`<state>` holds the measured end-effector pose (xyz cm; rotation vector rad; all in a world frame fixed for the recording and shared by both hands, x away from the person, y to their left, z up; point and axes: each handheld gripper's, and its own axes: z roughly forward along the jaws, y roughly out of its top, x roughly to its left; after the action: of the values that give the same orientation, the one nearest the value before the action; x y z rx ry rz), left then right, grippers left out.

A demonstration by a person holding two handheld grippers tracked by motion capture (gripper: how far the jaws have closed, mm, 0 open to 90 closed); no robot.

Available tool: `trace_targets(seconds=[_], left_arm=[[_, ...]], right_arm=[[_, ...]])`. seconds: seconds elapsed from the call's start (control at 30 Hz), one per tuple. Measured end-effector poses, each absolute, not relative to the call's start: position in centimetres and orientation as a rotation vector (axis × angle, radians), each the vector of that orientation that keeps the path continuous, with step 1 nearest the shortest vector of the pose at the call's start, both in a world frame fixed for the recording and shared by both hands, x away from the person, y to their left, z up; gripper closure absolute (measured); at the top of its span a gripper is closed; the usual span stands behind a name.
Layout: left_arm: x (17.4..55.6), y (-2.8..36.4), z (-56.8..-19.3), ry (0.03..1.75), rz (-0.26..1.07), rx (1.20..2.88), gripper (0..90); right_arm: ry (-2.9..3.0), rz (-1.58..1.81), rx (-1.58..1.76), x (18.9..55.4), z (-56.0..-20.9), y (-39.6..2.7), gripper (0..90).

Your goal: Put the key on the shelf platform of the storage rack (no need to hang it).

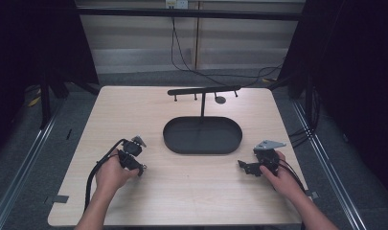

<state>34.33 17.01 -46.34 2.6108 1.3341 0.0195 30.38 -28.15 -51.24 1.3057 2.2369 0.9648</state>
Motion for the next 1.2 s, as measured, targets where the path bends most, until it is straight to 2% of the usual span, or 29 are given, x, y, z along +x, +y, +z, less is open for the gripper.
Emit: trace_targets(seconds=[1.2], left_arm=[[35.8, 14.1, -40.8, 1.24, -0.037, 2.656, 68.2]], right_arm=[[2.236, 0.966, 1.307, 30.4, -51.2, -28.1, 15.6]])
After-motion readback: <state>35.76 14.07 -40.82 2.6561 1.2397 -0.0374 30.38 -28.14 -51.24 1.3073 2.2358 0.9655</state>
